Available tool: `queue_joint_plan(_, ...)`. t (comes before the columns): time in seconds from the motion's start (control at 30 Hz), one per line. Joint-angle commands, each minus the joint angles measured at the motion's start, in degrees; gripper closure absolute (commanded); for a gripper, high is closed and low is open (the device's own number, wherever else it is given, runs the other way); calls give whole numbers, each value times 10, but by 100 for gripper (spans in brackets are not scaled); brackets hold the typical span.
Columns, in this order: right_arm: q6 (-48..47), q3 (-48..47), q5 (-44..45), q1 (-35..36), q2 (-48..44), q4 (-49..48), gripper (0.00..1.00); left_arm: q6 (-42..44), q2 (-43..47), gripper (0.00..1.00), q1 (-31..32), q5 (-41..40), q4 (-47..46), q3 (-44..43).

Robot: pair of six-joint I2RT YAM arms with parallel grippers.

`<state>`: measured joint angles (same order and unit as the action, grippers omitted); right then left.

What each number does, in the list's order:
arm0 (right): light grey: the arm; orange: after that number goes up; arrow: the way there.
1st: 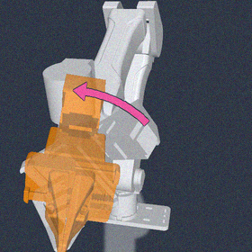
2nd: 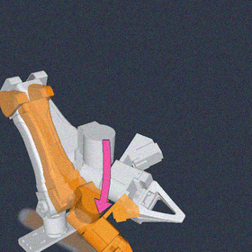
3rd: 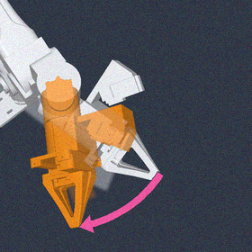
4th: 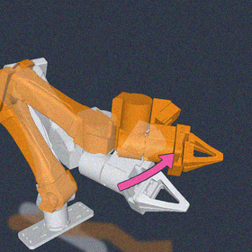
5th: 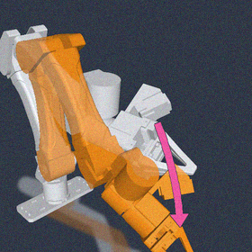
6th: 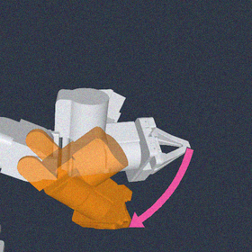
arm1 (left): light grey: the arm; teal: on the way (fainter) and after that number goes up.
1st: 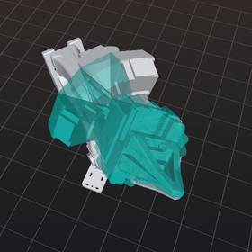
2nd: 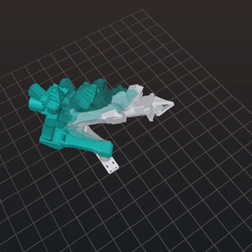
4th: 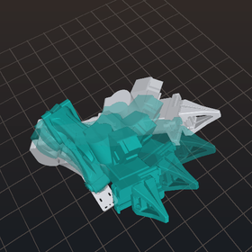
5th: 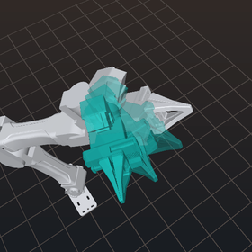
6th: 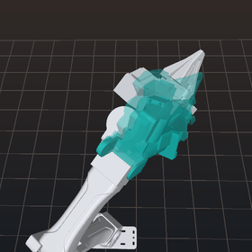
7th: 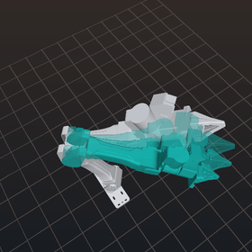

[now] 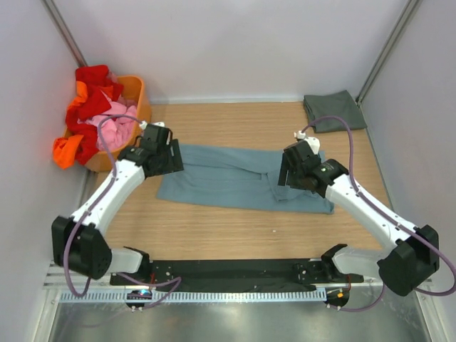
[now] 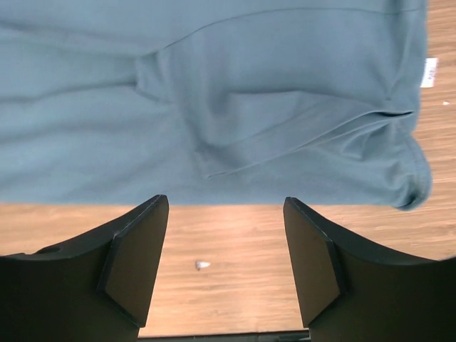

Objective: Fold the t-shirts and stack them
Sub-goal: Fold the tshirt

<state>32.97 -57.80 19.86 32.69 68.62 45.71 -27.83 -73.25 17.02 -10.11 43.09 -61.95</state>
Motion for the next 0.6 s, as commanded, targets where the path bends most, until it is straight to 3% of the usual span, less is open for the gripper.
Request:
queue_joint_plan(0.0,7,19,-5,-59,18,-18,28,-16,-84,25,32,-13,-51,-88)
queue_joint_plan(0.17,24,122,-105,-140,-2,-90,26,-7,-258,26,41,-5,-46,-212)
queue_joint_plan(0.3,12,138,-116,-166,36,-120,24,-9,-398,26,43,4,-36,-299)
queue_joint_plan(0.43,7,136,-136,-169,85,-144,23,-13,-485,28,44,3,-10,-378)
queue_joint_plan(0.57,5,116,-141,-170,149,-184,21,-27,-501,29,52,-8,8,-367)
